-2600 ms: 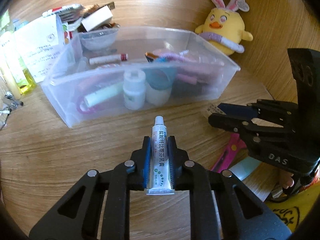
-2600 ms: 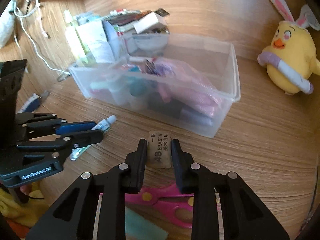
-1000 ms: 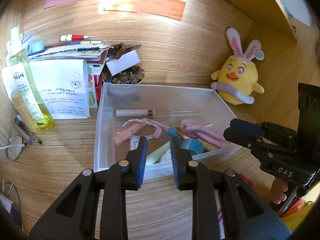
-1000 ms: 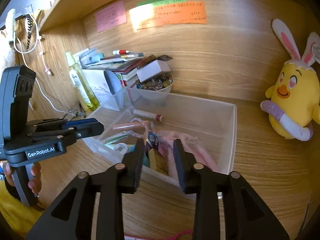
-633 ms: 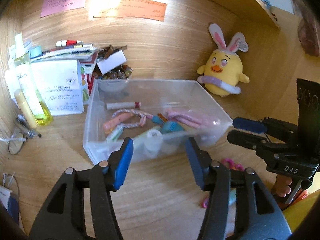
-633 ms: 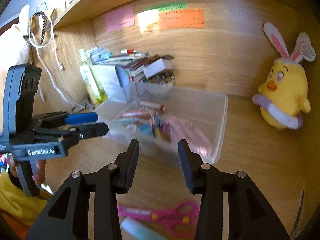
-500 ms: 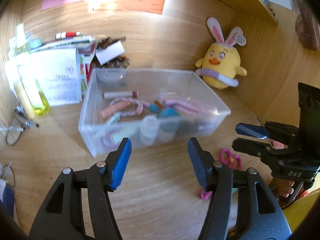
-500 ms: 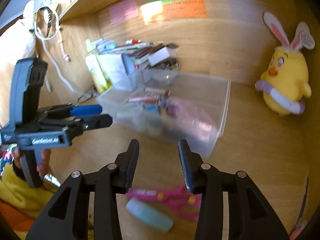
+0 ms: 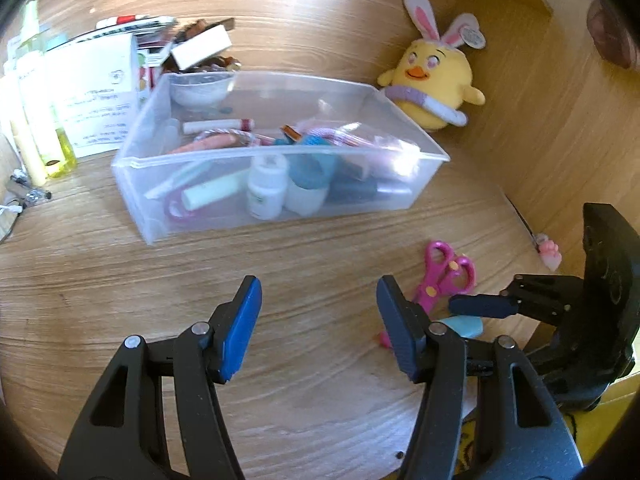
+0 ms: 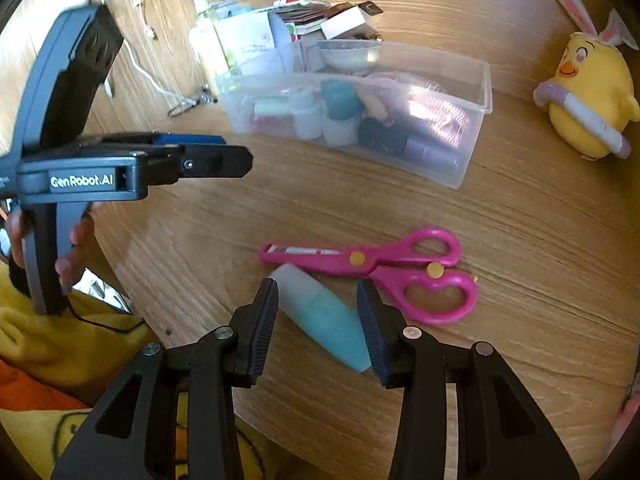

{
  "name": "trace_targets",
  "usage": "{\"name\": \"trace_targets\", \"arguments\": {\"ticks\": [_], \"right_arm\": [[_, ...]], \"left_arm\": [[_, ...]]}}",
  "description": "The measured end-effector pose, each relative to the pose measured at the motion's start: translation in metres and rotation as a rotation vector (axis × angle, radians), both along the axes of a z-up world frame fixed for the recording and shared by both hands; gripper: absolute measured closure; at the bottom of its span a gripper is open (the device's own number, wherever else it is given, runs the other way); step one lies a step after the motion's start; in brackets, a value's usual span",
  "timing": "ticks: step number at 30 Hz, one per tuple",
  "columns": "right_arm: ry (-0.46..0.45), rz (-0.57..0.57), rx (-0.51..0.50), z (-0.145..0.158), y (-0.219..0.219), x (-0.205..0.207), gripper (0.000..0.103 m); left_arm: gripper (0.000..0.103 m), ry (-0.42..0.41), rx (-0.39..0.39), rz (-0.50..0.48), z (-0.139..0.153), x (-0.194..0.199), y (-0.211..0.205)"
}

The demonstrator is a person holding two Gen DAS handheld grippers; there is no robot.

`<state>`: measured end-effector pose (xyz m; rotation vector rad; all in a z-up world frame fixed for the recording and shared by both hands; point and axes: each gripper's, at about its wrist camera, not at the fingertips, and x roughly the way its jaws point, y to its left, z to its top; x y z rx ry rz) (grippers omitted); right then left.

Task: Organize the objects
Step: 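Grasp the teal translucent cylinder with the right gripper, then grasp the pink scissors by the blades with the left gripper and lift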

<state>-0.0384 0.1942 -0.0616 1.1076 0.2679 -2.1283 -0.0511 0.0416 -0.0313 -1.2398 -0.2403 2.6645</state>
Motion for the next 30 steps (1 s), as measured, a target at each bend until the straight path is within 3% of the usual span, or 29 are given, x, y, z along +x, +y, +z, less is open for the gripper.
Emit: {"name": "trace_targets", "arguments": {"ticks": [2, 5, 8, 19, 21, 28, 30], "right_arm": [[0.007, -0.005, 0.000, -0.001, 0.002, 0.002, 0.067], [0.011, -0.023, 0.001, -0.002, 0.010, 0.007, 0.080], [0.019, -0.059, -0.003, 0.000, 0.022, 0.011, 0.080], [0.026, -0.206, -0.004, 0.002, 0.060, 0.006, 0.080], [0.027, -0.235, -0.007, 0.001, 0.067, 0.002, 0.080], [0.023, -0.307, -0.044, -0.002, 0.080, -0.015, 0.080], [0.022, -0.307, -0.051, -0.002, 0.077, -0.018, 0.080]], "left_arm": [[0.044, -0.005, -0.008, -0.019, -0.001, -0.001, 0.007], [0.044, -0.015, -0.010, -0.051, -0.003, -0.002, 0.019], [0.044, -0.032, -0.009, -0.093, -0.008, -0.007, 0.032], [0.044, -0.067, -0.118, -0.245, -0.027, -0.029, 0.086], [0.048, -0.053, -0.145, -0.245, -0.028, -0.029, 0.089], [0.080, -0.003, -0.224, -0.300, -0.033, -0.020, 0.100], [0.085, 0.010, -0.237, -0.323, -0.034, -0.015, 0.104]]}}
